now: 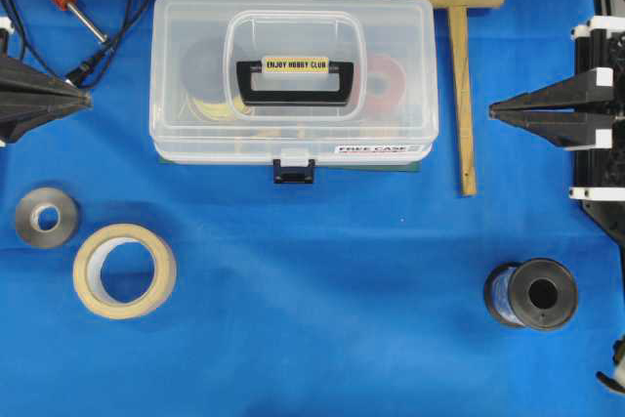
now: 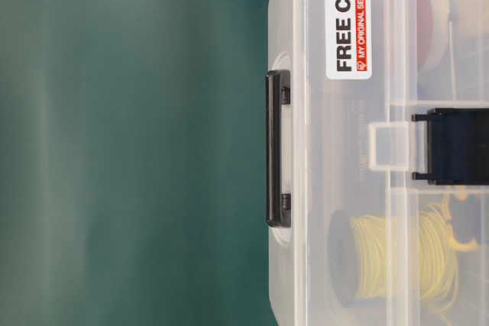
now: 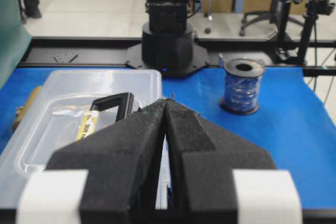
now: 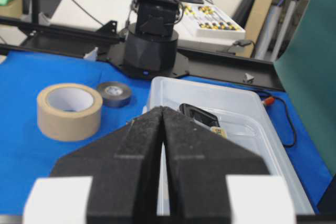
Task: Open the tool box with both arms.
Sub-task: 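Open both grippers and raise them beside the tool box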
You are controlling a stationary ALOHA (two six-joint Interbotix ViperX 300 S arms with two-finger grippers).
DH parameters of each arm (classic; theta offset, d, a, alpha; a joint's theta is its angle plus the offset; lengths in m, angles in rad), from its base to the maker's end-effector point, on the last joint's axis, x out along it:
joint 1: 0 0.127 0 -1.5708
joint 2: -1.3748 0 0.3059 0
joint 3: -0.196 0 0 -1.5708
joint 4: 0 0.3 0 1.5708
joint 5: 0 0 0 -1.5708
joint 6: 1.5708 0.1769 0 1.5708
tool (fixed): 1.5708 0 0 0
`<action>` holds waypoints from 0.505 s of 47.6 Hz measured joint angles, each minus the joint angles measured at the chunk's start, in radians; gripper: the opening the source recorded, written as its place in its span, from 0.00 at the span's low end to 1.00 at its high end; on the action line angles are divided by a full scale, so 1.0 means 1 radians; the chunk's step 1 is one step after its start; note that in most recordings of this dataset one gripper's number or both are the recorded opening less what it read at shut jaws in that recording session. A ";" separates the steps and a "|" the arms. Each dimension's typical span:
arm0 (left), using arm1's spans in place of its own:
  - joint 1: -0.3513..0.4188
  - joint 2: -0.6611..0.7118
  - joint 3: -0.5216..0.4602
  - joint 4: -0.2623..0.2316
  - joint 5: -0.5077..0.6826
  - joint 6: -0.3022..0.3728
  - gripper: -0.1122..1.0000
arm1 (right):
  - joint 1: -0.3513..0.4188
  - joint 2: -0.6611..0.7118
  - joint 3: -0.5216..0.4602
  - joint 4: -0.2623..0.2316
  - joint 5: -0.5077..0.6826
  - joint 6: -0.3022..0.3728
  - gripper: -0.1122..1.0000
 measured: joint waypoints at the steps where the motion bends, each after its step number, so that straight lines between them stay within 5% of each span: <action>1: 0.000 0.000 0.000 0.000 0.000 0.000 0.10 | 0.000 0.002 0.000 0.000 -0.002 0.000 0.10; 24: 0.000 0.009 -0.002 -0.029 0.071 0.038 0.10 | 0.000 -0.009 -0.012 0.002 0.080 0.005 0.10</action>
